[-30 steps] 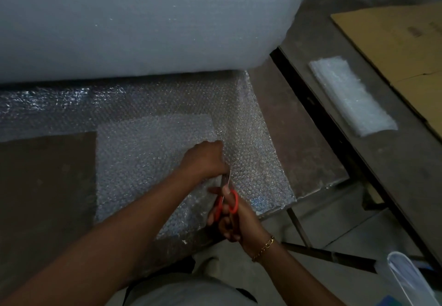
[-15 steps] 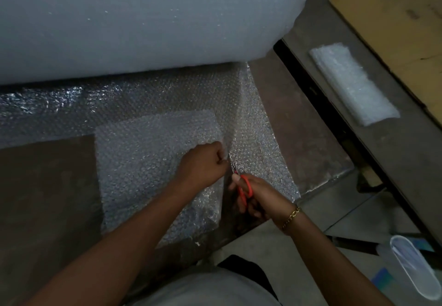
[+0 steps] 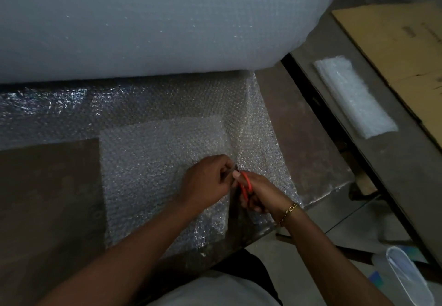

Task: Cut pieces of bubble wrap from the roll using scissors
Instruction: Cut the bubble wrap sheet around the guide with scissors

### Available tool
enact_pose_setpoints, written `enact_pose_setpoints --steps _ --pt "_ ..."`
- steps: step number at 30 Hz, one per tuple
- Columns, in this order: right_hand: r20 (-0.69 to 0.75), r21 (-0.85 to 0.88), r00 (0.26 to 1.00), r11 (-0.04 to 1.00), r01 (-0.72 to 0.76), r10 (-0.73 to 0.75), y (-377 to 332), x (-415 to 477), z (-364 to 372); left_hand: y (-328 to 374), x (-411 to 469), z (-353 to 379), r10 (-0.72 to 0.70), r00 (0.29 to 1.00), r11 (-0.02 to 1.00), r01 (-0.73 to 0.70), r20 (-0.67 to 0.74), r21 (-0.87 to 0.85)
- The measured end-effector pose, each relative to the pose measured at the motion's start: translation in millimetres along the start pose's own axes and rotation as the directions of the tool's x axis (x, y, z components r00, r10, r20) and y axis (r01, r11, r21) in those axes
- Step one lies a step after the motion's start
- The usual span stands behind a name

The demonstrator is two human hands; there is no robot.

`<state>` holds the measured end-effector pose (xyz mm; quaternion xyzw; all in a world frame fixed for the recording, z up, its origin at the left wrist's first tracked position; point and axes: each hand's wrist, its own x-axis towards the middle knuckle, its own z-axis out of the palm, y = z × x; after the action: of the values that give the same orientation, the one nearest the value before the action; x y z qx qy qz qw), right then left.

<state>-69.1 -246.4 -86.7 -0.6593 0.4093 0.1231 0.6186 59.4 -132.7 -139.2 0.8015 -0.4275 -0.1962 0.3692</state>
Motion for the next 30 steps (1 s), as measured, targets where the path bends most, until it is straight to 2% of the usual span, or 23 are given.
enact_pose_setpoints --steps 8,13,20,25,30 --pt "-0.019 -0.053 1.0 0.999 0.005 -0.006 0 8 0 -4 -5 5 0.083 0.996 0.995 -0.081 -0.034 0.065" --pt "-0.027 -0.067 0.999 0.997 0.03 -0.032 0 5 2 -6 -7 11 0.128 0.986 0.989 -0.118 -0.107 0.094" --pt "-0.043 0.064 0.999 0.998 -0.014 0.017 3 -2 0 -9 -5 12 0.141 0.988 0.985 -0.133 -0.069 0.106" --pt "0.023 0.191 0.998 0.98 -0.062 0.058 3 -7 -5 -8 -5 12 0.115 0.988 0.991 -0.107 -0.1 0.081" --pt "-0.093 0.095 0.995 0.995 0.034 -0.025 8 -5 -2 -8 -7 11 0.111 0.988 0.992 -0.105 -0.104 0.064"
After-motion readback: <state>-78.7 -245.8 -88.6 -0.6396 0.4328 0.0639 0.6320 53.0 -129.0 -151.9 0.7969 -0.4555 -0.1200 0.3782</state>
